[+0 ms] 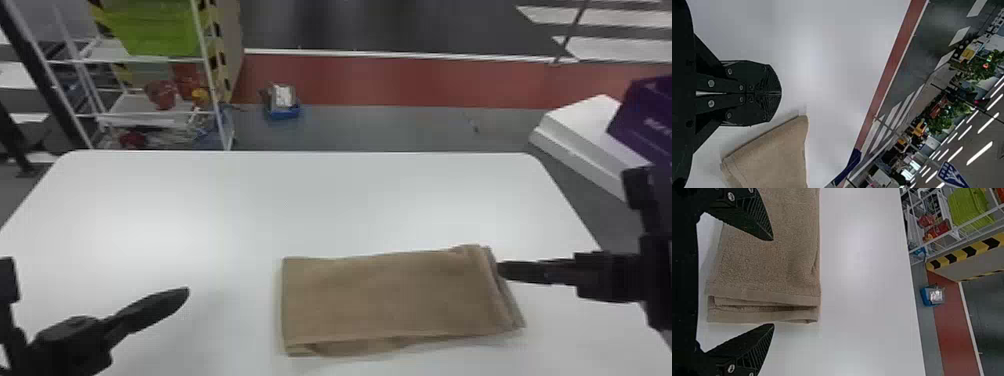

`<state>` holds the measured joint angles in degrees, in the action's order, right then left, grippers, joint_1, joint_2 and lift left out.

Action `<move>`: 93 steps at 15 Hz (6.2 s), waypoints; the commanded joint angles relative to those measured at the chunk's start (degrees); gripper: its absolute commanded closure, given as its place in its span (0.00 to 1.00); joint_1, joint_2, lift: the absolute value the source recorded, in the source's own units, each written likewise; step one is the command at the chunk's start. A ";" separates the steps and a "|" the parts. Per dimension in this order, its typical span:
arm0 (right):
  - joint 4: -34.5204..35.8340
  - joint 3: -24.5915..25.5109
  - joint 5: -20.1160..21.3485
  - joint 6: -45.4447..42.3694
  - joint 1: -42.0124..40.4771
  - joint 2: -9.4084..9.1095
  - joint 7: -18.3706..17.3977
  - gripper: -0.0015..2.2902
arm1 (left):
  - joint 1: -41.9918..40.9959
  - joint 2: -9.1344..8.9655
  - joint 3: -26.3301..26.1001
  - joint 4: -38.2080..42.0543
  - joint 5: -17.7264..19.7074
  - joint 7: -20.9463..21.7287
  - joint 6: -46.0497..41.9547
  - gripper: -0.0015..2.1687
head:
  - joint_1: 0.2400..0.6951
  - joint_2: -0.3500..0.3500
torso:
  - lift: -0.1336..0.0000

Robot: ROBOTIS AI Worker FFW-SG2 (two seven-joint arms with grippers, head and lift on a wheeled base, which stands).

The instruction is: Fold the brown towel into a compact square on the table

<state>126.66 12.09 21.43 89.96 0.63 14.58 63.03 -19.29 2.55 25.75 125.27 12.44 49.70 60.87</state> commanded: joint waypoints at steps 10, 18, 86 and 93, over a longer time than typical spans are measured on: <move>-5.90 9.36 -18.00 -30.41 -5.72 -14.05 -16.89 0.08 | 4.35 -0.18 0.09 -3.63 2.59 0.13 2.02 0.99 | 1.00 0.44 | 0.07; -17.67 15.07 -14.75 -43.42 -1.77 -10.62 -7.93 0.83 | -2.86 -2.70 -4.66 1.99 3.11 -1.89 -9.93 0.99 | 1.00 0.31 | 0.07; -16.88 2.50 -6.84 -42.89 -8.80 -12.38 -7.05 0.63 | 5.93 -1.76 -17.31 -18.31 -6.73 -7.87 -22.41 0.99 | 1.00 0.36 | 0.07; -9.94 4.61 -12.11 -39.20 -9.33 -12.47 -5.91 0.62 | 2.68 -1.76 -13.88 -11.28 -4.01 -6.81 -20.65 0.99 | 1.00 0.37 | 0.07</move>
<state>114.02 16.63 9.97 49.19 -8.31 2.19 57.10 -15.18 0.79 10.87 110.77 7.04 42.69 39.08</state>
